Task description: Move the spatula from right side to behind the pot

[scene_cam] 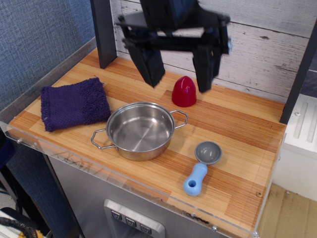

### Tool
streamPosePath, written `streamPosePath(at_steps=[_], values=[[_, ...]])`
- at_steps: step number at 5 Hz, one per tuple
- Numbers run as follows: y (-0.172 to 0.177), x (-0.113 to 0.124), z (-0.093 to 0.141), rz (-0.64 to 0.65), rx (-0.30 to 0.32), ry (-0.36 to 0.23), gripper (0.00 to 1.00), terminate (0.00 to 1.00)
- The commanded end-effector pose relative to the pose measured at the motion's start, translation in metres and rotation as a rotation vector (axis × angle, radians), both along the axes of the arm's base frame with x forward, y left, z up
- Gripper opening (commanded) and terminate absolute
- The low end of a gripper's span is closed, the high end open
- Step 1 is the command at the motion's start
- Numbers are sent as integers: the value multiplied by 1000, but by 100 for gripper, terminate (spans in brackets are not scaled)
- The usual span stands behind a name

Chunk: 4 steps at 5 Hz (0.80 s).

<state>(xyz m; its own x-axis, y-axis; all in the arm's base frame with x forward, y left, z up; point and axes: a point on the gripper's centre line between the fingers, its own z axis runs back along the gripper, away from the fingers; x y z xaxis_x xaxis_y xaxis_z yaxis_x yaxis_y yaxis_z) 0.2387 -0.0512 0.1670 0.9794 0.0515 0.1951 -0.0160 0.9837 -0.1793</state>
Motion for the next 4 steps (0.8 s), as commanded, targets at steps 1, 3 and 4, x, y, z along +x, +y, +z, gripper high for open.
streamPosePath(at_steps=[1,3,4], values=[[-9,6,-34,-74,89,-1,100,0],[-6,7,-85,-65,108,48,100,0],[-6,5,-106,-45,91,62,100,0]])
